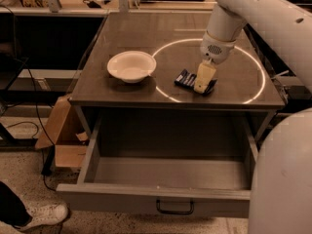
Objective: Place rxbar blueberry into top drawer
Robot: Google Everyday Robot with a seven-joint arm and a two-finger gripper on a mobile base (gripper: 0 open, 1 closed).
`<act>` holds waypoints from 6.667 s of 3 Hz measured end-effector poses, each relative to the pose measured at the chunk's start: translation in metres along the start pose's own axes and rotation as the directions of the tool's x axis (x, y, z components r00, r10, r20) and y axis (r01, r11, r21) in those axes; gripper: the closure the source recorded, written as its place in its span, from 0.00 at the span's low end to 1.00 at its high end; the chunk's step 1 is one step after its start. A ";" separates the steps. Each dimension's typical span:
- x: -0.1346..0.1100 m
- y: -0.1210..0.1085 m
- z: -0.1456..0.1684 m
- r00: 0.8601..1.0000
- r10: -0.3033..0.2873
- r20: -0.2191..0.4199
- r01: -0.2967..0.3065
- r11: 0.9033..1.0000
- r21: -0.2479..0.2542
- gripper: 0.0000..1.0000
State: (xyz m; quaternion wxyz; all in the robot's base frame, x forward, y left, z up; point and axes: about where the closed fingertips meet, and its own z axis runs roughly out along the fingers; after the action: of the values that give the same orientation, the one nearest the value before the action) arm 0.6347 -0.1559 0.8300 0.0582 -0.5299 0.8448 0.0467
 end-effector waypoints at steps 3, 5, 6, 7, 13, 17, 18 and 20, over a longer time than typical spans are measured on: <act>0.008 0.008 -0.036 0.997 0.025 0.073 -0.030 0.997 0.068 1.00; 0.050 0.059 -0.065 0.993 0.046 0.108 -0.052 0.997 0.054 1.00; 0.071 0.093 -0.056 0.981 -0.007 0.194 0.006 1.000 0.005 1.00; 0.078 0.095 -0.055 0.979 -0.011 0.202 0.011 1.000 0.002 1.00; 0.105 0.146 0.055 0.982 0.143 0.127 -0.138 0.989 -0.049 1.00; 0.079 0.162 0.136 0.962 0.198 0.188 -0.177 0.976 -0.123 1.00; 0.079 0.155 0.156 0.960 0.204 0.191 -0.183 0.975 -0.124 1.00; 0.079 0.137 0.195 0.958 0.210 0.193 -0.190 0.975 -0.116 1.00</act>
Offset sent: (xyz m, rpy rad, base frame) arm -0.0007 -0.0004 0.0116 0.0155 -0.0440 -0.0189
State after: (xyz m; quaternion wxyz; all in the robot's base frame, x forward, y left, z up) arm 0.4867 -0.1396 0.6283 0.1139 -0.4361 0.8804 0.1472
